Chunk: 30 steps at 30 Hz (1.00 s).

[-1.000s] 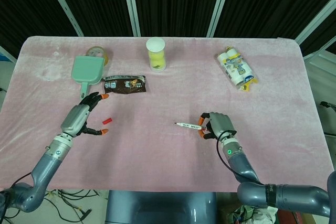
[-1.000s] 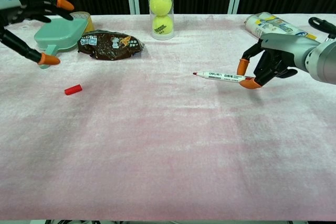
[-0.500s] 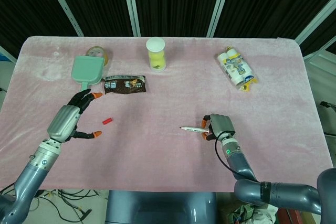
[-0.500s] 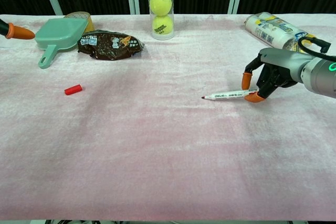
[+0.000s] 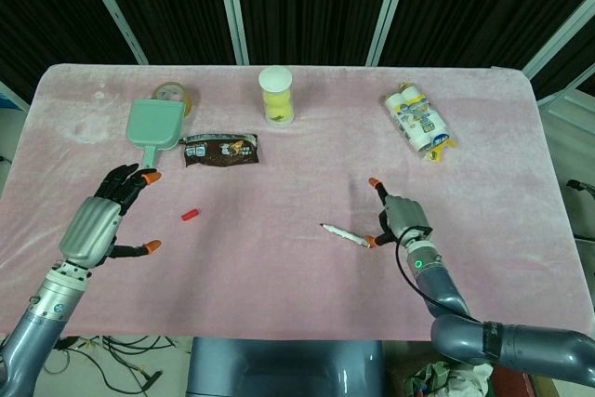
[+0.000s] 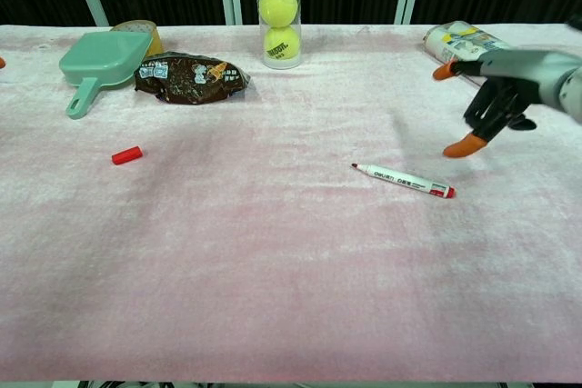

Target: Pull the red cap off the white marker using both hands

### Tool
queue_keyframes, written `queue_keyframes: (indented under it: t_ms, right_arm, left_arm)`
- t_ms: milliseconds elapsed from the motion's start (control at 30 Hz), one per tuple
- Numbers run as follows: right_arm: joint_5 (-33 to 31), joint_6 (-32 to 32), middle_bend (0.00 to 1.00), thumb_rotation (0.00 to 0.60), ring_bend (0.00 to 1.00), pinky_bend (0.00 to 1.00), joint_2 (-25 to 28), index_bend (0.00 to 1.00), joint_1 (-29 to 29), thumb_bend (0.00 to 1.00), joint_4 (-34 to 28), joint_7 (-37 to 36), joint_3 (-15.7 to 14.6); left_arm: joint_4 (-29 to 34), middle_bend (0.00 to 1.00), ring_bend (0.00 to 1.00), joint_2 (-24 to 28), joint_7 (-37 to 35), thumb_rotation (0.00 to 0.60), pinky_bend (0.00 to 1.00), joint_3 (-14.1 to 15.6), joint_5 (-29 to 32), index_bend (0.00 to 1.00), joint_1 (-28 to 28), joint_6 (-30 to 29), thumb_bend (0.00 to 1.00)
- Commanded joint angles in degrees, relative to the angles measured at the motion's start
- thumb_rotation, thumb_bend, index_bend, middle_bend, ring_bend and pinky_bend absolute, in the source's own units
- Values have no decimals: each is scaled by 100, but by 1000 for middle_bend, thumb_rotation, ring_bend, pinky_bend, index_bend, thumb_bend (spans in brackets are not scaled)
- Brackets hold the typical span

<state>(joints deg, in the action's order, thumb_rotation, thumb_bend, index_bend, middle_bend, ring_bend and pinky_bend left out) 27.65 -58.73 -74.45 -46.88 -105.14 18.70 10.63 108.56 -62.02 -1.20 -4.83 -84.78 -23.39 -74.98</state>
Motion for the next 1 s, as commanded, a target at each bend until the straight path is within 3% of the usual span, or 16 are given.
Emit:
queue_keyframes:
  t_ms: [33,100,200,367,533,733,900,1000]
  right_arm:
    - [925,-605,550,600,682,531,1109,10,680,26,-861,-385,5]
    - [1570,-904,369,600,493,335,1470,7,1063,39,-1113,-559,-191]
    - [2599,-1562,232,600,337,267,1666,6,1616,42,-1062,-719,-517]
    - [4175,-3060,185,600,292,256,1525,6,2708,42,-475,-648,-1270]
    - [5387,-4193,164,600,285,233,1077,6,3723,42,510,-627,-1945]
    - [5652,-4337,130,600,285,225,1068,0,4011,43,589,-182,-1956]
    - [5466,-3777,134,600,289,225,1422,0,4049,45,295,-339,-2029]
    - [5473,-3761,134,600,292,225,1473,0,4065,48,266,-216,-1962]
  left_arm:
    - [-157,107,0,211,130,600,0,275,-200,120,219,-100,35]
    - [-251,105,0,290,138,600,0,399,-368,120,354,-240,36]
    - [-443,99,0,333,212,600,0,529,-512,120,565,-479,36]
    - [-887,85,0,248,375,600,0,721,-520,122,1000,-892,0]
    - [-1486,75,0,43,-449,600,0,752,-407,122,1508,-1489,0]
    - [-1845,55,0,-58,-744,600,0,720,-409,105,1783,-1816,0]
    - [-1839,52,0,-19,-799,600,0,628,-335,102,1933,-1973,0]
    - [-1849,51,0,12,-813,600,0,620,-343,99,1939,-1938,0]
